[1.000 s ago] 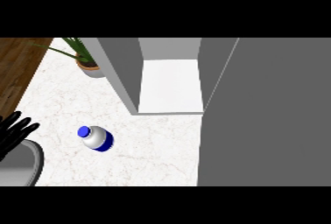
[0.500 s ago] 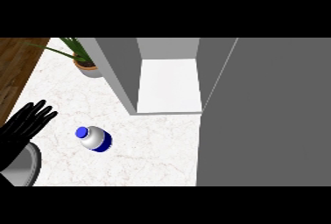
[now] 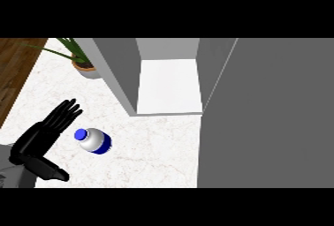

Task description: Pick up the bottled water, place it into the cabinet and close the cabinet

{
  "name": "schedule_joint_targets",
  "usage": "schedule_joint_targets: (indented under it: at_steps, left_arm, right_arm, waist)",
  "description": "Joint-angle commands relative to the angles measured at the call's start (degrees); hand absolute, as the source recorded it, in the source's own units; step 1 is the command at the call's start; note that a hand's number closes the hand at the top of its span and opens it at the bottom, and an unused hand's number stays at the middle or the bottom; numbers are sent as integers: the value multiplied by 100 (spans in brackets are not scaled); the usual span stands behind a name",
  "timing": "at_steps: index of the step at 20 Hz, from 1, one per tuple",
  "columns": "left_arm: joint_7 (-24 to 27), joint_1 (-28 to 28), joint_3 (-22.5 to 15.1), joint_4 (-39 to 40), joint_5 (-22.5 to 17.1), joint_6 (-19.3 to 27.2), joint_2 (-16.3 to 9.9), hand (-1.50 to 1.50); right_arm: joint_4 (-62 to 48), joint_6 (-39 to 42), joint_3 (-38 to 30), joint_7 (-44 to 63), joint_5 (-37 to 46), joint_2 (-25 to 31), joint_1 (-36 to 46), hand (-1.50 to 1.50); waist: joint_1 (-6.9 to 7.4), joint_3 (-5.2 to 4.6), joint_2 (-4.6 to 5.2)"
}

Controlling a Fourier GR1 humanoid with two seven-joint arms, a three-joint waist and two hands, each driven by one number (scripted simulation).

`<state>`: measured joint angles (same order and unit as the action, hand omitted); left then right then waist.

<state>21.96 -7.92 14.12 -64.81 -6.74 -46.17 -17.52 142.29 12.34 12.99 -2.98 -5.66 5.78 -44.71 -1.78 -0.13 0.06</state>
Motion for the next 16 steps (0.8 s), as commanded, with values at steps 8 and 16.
schedule_joint_targets:
  at_steps: [8,16]
  left_arm:
    - [2250,-682,-395,2224,1124,695,208,-150]
    - [2794,-883,-956,3062,1268,148,126,-150]
  right_arm:
    - [828,174,-130,65,-493,187,-638,-150]
    - [518,353,162,-469,-96,207,-795,-150]
  waist:
    - [-63,-8,24]
    - [-120,-18,35]
